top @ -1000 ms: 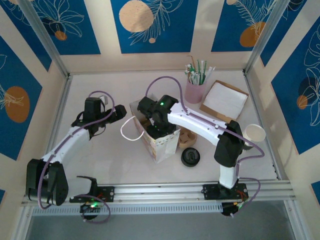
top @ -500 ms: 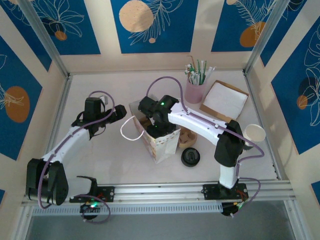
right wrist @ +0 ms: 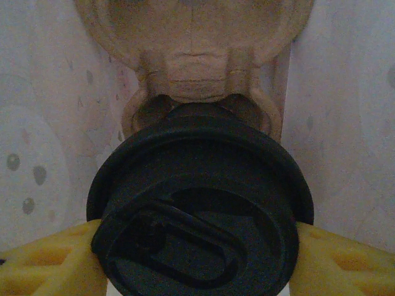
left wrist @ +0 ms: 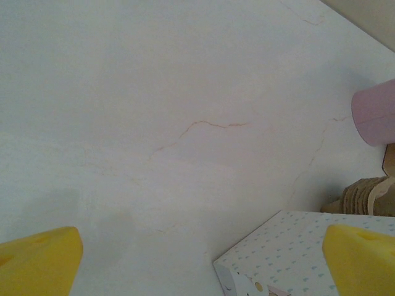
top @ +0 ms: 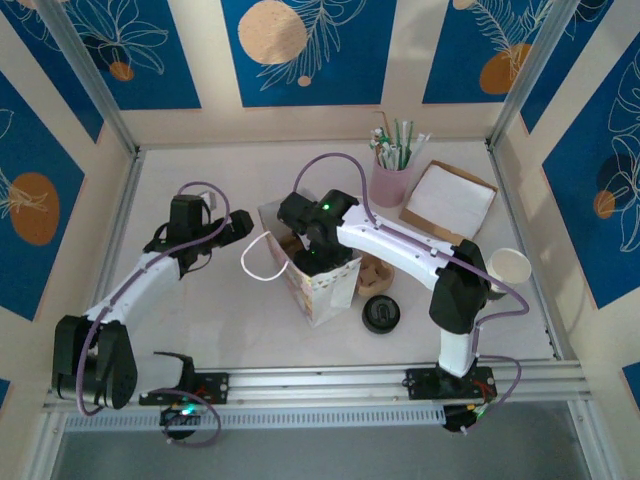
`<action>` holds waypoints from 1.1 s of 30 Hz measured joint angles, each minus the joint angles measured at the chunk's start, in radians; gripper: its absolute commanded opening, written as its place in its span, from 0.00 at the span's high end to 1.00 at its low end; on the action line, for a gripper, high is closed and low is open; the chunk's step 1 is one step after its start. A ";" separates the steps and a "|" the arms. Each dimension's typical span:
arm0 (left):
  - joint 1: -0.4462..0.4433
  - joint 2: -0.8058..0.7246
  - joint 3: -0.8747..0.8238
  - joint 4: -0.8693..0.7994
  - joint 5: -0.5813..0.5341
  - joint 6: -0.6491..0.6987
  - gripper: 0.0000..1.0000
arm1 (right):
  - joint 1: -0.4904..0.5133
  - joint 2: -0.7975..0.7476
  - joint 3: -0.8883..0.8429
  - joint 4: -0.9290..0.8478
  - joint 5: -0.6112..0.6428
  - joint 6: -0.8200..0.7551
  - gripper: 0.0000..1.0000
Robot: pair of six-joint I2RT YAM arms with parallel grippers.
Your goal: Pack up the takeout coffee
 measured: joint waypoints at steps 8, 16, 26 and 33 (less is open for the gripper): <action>0.000 0.000 0.000 0.000 0.000 0.000 0.00 | -0.002 0.000 -0.001 0.000 -0.002 0.000 0.46; 0.000 0.000 0.000 0.000 0.000 0.000 0.00 | -0.005 0.000 -0.011 0.011 -0.008 0.000 0.45; 0.000 0.000 0.000 0.000 0.000 0.000 0.00 | -0.011 0.000 -0.016 0.017 -0.015 0.000 0.45; 0.000 0.000 0.000 0.000 0.000 0.000 0.00 | -0.013 0.000 -0.021 0.022 -0.019 0.000 0.46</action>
